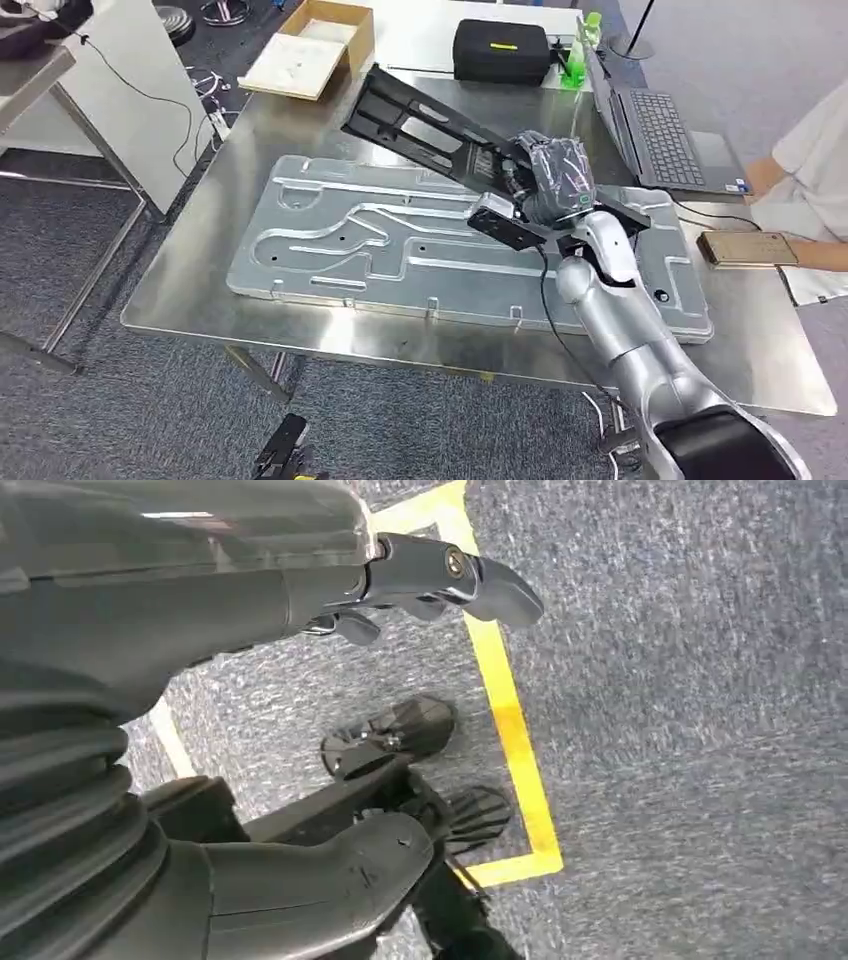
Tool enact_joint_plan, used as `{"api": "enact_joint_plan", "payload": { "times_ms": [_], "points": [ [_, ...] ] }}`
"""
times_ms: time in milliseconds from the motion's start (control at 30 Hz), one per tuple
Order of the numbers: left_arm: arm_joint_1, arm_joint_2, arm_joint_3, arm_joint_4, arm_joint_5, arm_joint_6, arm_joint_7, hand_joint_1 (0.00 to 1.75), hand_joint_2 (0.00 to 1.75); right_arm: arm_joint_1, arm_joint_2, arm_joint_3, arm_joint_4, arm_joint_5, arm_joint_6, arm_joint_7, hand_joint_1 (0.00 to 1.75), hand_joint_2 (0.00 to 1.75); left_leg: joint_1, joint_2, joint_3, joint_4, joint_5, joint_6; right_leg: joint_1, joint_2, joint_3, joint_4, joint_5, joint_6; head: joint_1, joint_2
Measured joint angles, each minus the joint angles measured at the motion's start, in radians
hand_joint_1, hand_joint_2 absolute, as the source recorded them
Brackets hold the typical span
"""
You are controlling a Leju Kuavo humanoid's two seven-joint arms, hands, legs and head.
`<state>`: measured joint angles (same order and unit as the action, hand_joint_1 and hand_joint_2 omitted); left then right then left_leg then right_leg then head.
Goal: Take the parts from the cabinet and place them on the table.
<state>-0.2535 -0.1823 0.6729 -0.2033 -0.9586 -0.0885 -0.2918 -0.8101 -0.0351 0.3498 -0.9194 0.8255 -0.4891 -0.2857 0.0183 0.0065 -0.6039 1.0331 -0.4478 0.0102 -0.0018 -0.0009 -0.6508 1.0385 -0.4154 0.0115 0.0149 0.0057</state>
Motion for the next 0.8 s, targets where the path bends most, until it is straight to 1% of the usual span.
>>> {"api": "enact_joint_plan", "payload": {
  "times_ms": [33,67,100,133,167,200,233,267,300,333,367,400,433,500,533,567,600,633,667,700,733,767,800],
  "points": [
    [0.001,-0.001,-0.002,0.000,-0.006,0.005,-0.004,0.00,1.75,-0.003,-0.005,-0.002,0.011,0.000,0.001,-0.005,0.00,1.75,0.000,0.001,0.004,-0.003,0.000,-0.007,0.000,0.002,0.002,-0.004,0.001,-0.007,0.000,0.000],
    [0.000,0.000,-0.006,0.000,-0.010,0.011,-0.008,0.00,1.75,-0.004,-0.007,-0.005,0.021,0.000,0.000,-0.007,0.00,1.75,0.000,0.001,-0.001,0.003,-0.008,-0.013,-0.015,0.001,0.012,-0.018,0.008,-0.017,0.000,0.000],
    [0.000,-0.001,-0.008,0.000,-0.012,0.015,-0.012,0.00,0.00,-0.008,-0.010,-0.007,0.028,0.001,0.000,-0.008,0.00,1.75,0.000,0.000,-0.004,0.024,-0.022,-0.014,-0.010,0.001,0.017,-0.023,0.008,-0.022,0.000,0.000],
    [-0.001,-0.001,-0.009,0.000,-0.012,0.016,-0.014,0.00,0.00,-0.011,-0.010,-0.008,0.036,0.002,-0.001,-0.007,0.00,1.75,0.000,-0.001,-0.030,0.083,-0.058,-0.012,-0.009,-0.001,0.018,-0.023,0.007,-0.033,-0.001,0.000],
    [0.000,-0.001,-0.009,0.000,-0.009,0.016,-0.015,0.00,0.00,-0.012,-0.011,-0.008,0.042,0.003,-0.001,-0.005,0.00,1.75,0.000,-0.001,-0.072,0.169,-0.101,-0.012,-0.007,0.000,0.018,-0.022,0.005,-0.035,-0.001,0.000],
    [0.002,-0.001,-0.009,0.000,-0.007,0.016,-0.015,0.00,0.00,-0.011,-0.012,-0.010,0.050,0.003,-0.002,-0.001,0.00,1.75,0.000,-0.001,-0.113,0.252,-0.133,-0.013,-0.004,0.000,0.018,-0.020,0.004,-0.038,0.000,0.000],
    [0.004,-0.001,-0.009,0.000,-0.007,0.016,-0.016,0.00,0.00,-0.010,-0.013,-0.012,0.056,0.003,-0.002,0.003,0.00,1.75,0.000,-0.001,-0.141,0.303,-0.143,-0.014,-0.001,0.002,0.018,-0.018,0.003,-0.039,-0.001,0.000],
    [0.006,-0.001,-0.009,0.000,-0.005,0.016,-0.016,0.00,0.00,-0.010,-0.013,-0.013,0.061,0.003,-0.002,0.006,0.00,1.75,0.000,-0.001,-0.146,0.308,-0.129,-0.013,0.000,0.004,0.018,-0.016,0.001,-0.041,0.000,0.000],
    [0.007,0.000,-0.009,0.000,-0.004,0.016,-0.016,0.00,0.00,-0.010,-0.014,-0.014,0.064,0.003,-0.003,0.006,0.00,1.75,0.000,-0.001,-0.129,0.265,-0.094,-0.010,0.001,0.008,0.020,-0.013,-0.002,-0.040,-0.001,0.000],
    [0.006,0.000,-0.009,0.000,-0.004,0.016,-0.016,0.00,0.00,-0.010,-0.015,-0.015,0.067,0.003,-0.003,0.006,0.00,1.75,0.000,-0.001,-0.092,0.185,-0.045,-0.006,0.003,0.010,0.023,-0.010,-0.005,-0.038,0.000,0.000],
    [0.005,0.000,-0.009,0.000,-0.003,0.016,-0.017,0.00,0.00,-0.011,-0.015,-0.016,0.069,0.003,-0.005,0.006,0.00,1.75,-0.001,-0.002,-0.051,0.096,0.000,0.001,0.004,0.013,0.025,-0.006,-0.009,-0.036,-0.001,0.000],
    [0.004,0.000,-0.009,0.000,-0.002,0.017,-0.018,0.00,0.00,-0.012,-0.016,-0.017,0.071,0.003,-0.005,0.006,0.00,1.75,-0.005,-0.004,-0.024,0.028,0.012,0.010,0.003,0.013,0.024,-0.002,-0.013,-0.034,0.000,0.000],
    [0.002,0.000,-0.009,0.000,-0.001,0.017,-0.019,0.00,0.00,-0.014,-0.017,-0.020,0.074,0.003,-0.008,0.006,0.00,1.75,-0.006,-0.003,-0.010,0.006,0.003,0.007,0.011,0.016,0.018,0.007,-0.017,-0.028,0.000,0.000],
    [0.003,0.000,-0.009,0.000,0.000,0.016,-0.020,0.00,0.00,-0.013,-0.020,-0.022,0.078,0.003,-0.008,0.007,0.00,1.75,-0.009,-0.003,-0.013,0.011,0.005,0.010,0.006,0.017,0.018,0.001,-0.013,-0.018,0.000,0.000],
    [0.004,0.000,-0.009,0.000,0.003,0.016,-0.020,0.00,0.00,-0.013,-0.021,-0.022,0.079,0.003,-0.008,0.007,0.00,1.75,-0.011,-0.003,-0.012,0.009,0.007,0.013,0.005,0.016,0.019,-0.001,-0.012,-0.013,0.000,0.000],
    [0.004,-0.001,-0.009,0.000,0.003,0.015,-0.020,0.00,0.00,-0.014,-0.023,-0.024,0.079,0.003,-0.008,0.007,0.00,1.75,-0.004,-0.001,-0.006,-0.004,0.014,0.022,0.007,0.017,0.020,-0.001,-0.014,-0.007,0.000,0.000],
    [0.003,-0.001,-0.009,0.000,0.003,0.015,-0.020,0.00,0.00,-0.014,-0.026,-0.028,0.079,0.002,-0.008,0.007,0.00,1.75,-0.001,0.000,-0.001,-0.010,0.017,0.026,0.002,0.015,0.016,0.015,-0.028,-0.001,0.000,0.000],
    [0.000,-0.001,-0.009,0.000,0.003,0.014,-0.020,0.00,0.00,-0.016,-0.027,-0.029,0.080,0.000,-0.008,0.007,0.00,1.75,0.000,0.001,-0.001,-0.012,0.019,0.030,0.001,0.012,-0.008,0.067,-0.063,0.007,0.000,0.000],
    [0.000,-0.001,-0.008,0.000,0.003,0.012,-0.020,0.00,0.00,-0.016,-0.029,-0.030,0.081,-0.001,-0.008,0.007,0.00,1.75,0.000,0.000,-0.001,-0.012,0.019,0.030,-0.004,0.011,-0.042,0.140,-0.100,0.014,0.001,0.000],
    [0.001,-0.001,-0.008,0.000,0.003,0.011,-0.020,0.00,0.00,-0.011,-0.030,-0.031,0.082,-0.001,-0.008,0.007,0.00,1.75,0.000,0.001,-0.001,-0.012,0.018,0.031,-0.009,0.011,-0.079,0.216,-0.131,0.020,0.000,0.000],
    [0.003,-0.001,-0.008,0.000,0.003,0.011,-0.020,0.00,0.00,-0.005,-0.031,-0.031,0.084,-0.002,-0.009,0.007,0.00,1.75,0.001,0.000,-0.001,-0.012,0.018,0.030,-0.014,0.010,-0.111,0.276,-0.146,0.026,0.001,0.000],
    [0.005,-0.001,-0.008,0.000,0.002,0.011,-0.020,0.00,0.00,0.000,-0.032,-0.032,0.086,-0.003,-0.009,0.007,0.00,1.75,0.002,0.000,-0.001,-0.011,0.018,0.029,-0.018,0.008,-0.122,0.290,-0.139,0.029,0.000,0.000],
    [0.005,-0.001,-0.008,0.000,0.002,0.011,-0.019,0.00,0.00,0.003,-0.034,-0.033,0.087,-0.005,-0.010,0.006,0.00,1.75,0.003,0.000,0.000,-0.011,0.016,0.028,-0.022,0.006,-0.109,0.255,-0.108,0.032,0.000,0.000]
  ]
}}
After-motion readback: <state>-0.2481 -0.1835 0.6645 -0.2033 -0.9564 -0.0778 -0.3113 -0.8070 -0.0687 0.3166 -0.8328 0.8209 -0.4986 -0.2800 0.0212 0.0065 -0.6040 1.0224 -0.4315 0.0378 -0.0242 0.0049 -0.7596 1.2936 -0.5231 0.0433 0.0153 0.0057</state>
